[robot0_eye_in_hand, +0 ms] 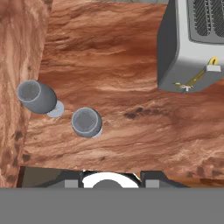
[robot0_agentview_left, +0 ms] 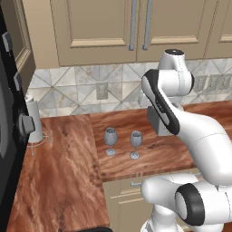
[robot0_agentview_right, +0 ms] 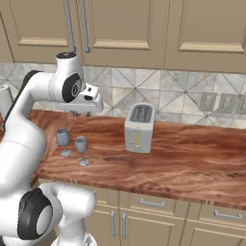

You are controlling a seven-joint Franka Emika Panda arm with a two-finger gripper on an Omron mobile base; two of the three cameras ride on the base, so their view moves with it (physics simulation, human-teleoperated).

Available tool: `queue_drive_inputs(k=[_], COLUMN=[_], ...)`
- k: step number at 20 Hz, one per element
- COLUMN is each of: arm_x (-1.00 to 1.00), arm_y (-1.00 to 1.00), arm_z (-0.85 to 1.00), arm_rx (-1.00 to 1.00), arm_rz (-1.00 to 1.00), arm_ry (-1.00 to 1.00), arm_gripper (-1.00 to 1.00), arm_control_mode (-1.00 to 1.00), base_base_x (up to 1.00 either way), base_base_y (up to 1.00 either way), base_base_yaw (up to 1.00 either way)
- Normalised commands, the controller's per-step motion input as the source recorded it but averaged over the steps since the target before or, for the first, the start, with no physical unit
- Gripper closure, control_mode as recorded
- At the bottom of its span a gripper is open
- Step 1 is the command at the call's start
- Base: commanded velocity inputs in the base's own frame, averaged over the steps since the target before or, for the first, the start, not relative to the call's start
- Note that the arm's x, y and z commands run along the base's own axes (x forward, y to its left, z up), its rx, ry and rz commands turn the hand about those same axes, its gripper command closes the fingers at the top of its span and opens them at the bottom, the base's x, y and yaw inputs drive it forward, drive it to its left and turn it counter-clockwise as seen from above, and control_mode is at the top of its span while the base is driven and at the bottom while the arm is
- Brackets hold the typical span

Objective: Retrieve the wine glasses from the counter and place one next to each plate.

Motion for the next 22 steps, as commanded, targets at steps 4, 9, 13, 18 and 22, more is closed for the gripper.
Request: queue_drive_inputs(k=[4,9,13,18,22], arm_x=[-0.10,-0.24,-0.42,-0.52,-0.39], arm_y=[0.00,0.02,0.00,0.01,0.00], arm_z=[0.00,0.00,0.00,-0.01,-0.01], arm_rx=[0.00,0.00,0.00,0.02,0.01], arm_rz=[0.00,0.00,0.00,0.00,-0.03], arm_ry=[0.00,0.00,0.00,-0.03,0.00], arm_gripper=[-1.00,-1.00,-1.00,-1.00,-1.00], arm_control_mode=[-1.00,-1.00,-1.00,-1.00,-1.00], base_base_x=[0.00,0.00,0.00,0.00,0.00], base_base_y=[0.00,0.00,0.00,0.00,0.00], base_base_yaw=[0.00,0.00,0.00,0.00,0.00])
